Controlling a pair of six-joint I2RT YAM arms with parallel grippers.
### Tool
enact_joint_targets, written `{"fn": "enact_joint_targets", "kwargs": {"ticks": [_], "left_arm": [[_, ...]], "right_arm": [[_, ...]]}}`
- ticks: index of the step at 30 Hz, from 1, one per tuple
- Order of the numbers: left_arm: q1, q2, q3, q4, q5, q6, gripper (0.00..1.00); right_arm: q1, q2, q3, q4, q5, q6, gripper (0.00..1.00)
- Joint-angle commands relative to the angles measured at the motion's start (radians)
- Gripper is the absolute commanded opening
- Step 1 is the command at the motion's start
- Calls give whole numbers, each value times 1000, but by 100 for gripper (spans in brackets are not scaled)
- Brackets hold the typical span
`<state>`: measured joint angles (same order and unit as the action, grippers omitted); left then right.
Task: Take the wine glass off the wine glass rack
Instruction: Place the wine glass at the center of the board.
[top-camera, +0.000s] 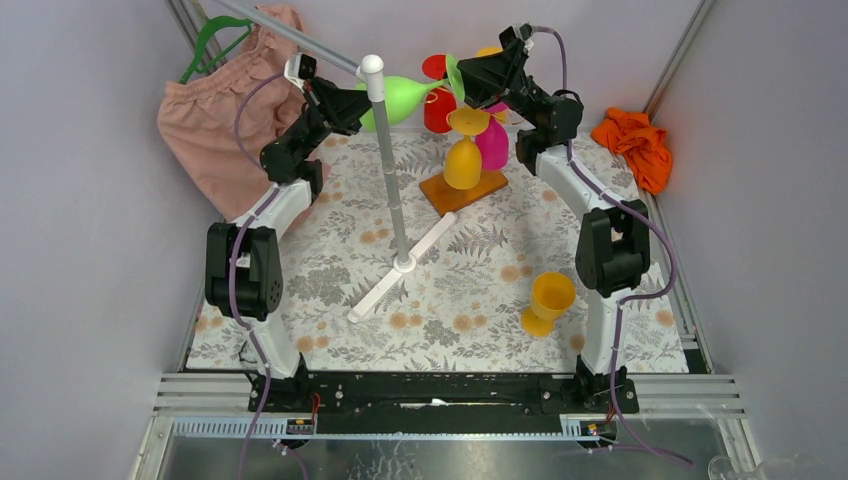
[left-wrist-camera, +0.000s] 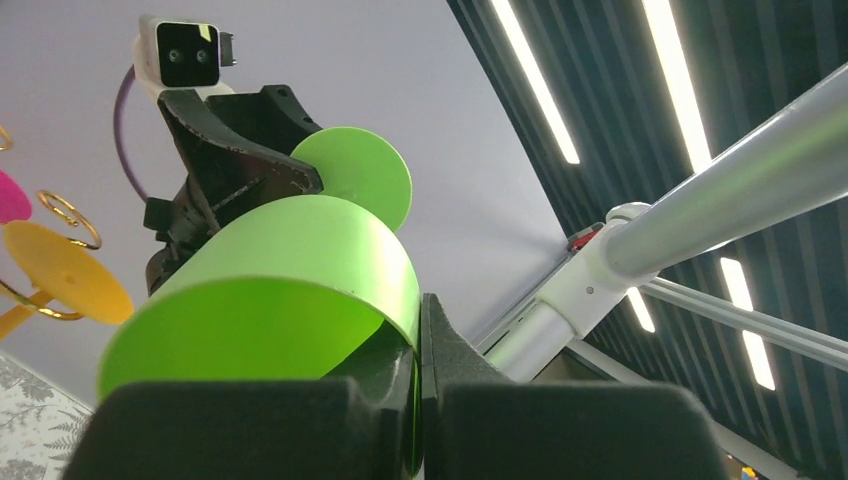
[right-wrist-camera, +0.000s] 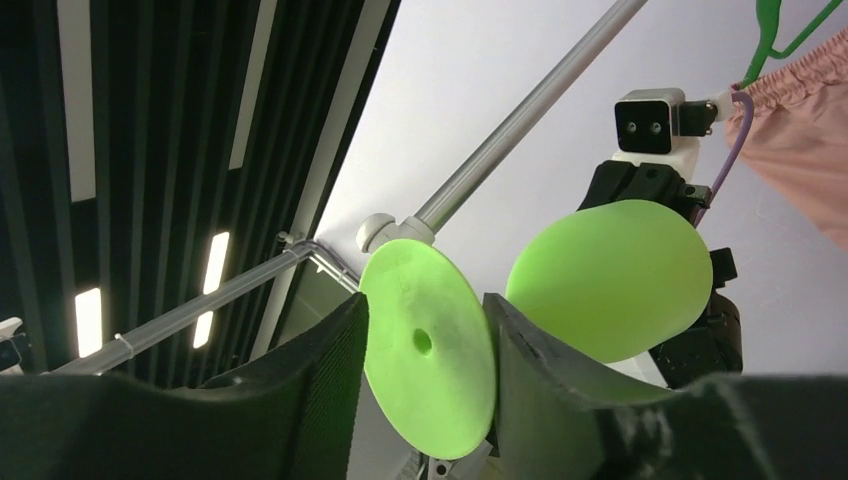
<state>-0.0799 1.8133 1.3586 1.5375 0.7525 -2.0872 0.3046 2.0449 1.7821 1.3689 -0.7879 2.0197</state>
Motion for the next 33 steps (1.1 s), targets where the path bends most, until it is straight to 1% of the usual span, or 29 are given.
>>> {"fn": "enact_joint_targets", "kwargs": {"ticks": [1, 5, 9, 12, 14, 16, 17, 18, 19, 20, 22, 23, 24, 25, 27, 28, 29, 31, 33], "left_arm": [[38, -26, -36, 72, 28, -39, 0], [71, -58, -52, 72, 25, -47, 0], [131, -98, -87, 70, 15, -55, 0], [164, -130, -98, 59, 23, -50, 0], [176, -157, -113, 10, 33, -24, 0], [191, -199, -135, -119, 62, 71, 0], [196, -226, -142, -232, 92, 147, 0], [200, -255, -145, -381, 104, 239, 0], [203, -291, -139, -565, 116, 375, 0], [204, -325, -111, -819, 103, 534, 0], [205, -372, -8, -1313, 0, 855, 0], [204, -382, 62, -1538, -83, 980, 0], [203, -386, 126, -1704, -155, 1083, 0], [204, -382, 202, -1860, -226, 1156, 0], [203, -366, 297, -2022, -345, 1271, 0], [201, -354, 346, -2092, -386, 1316, 0], [199, -332, 404, -2175, -419, 1356, 0], [190, -303, 468, -2260, -479, 1427, 0], [164, -250, 566, -2377, -546, 1492, 0]], "right_arm": [[17, -49, 13, 60, -17, -13, 56], [13, -69, -3, 57, -19, -20, 67], [-8, -110, -42, 30, -25, -40, 71], [-33, -160, -99, -5, -32, -67, 71], [-47, -217, -168, -38, -20, -90, 71], [-63, -299, -240, -126, -10, -159, 72], [-73, -354, -271, -179, -7, -201, 73], [-84, -394, -293, -238, -5, -248, 74], [-94, -432, -310, -300, -2, -302, 75], [-106, -466, -323, -348, -2, -342, 76], [-125, -529, -323, -461, -1, -414, 79], [-133, -560, -309, -544, -4, -489, 81], [-138, -588, -291, -633, -5, -554, 83], [-140, -613, -269, -715, -2, -625, 83], [-140, -661, -220, -910, 28, -780, 78], [-141, -680, -192, -1005, 49, -862, 73], [-141, -696, -162, -1096, 69, -938, 71], [-140, -710, -89, -1282, 120, -1083, 71], [-140, -706, -3, -1470, 170, -1210, 75]]}}
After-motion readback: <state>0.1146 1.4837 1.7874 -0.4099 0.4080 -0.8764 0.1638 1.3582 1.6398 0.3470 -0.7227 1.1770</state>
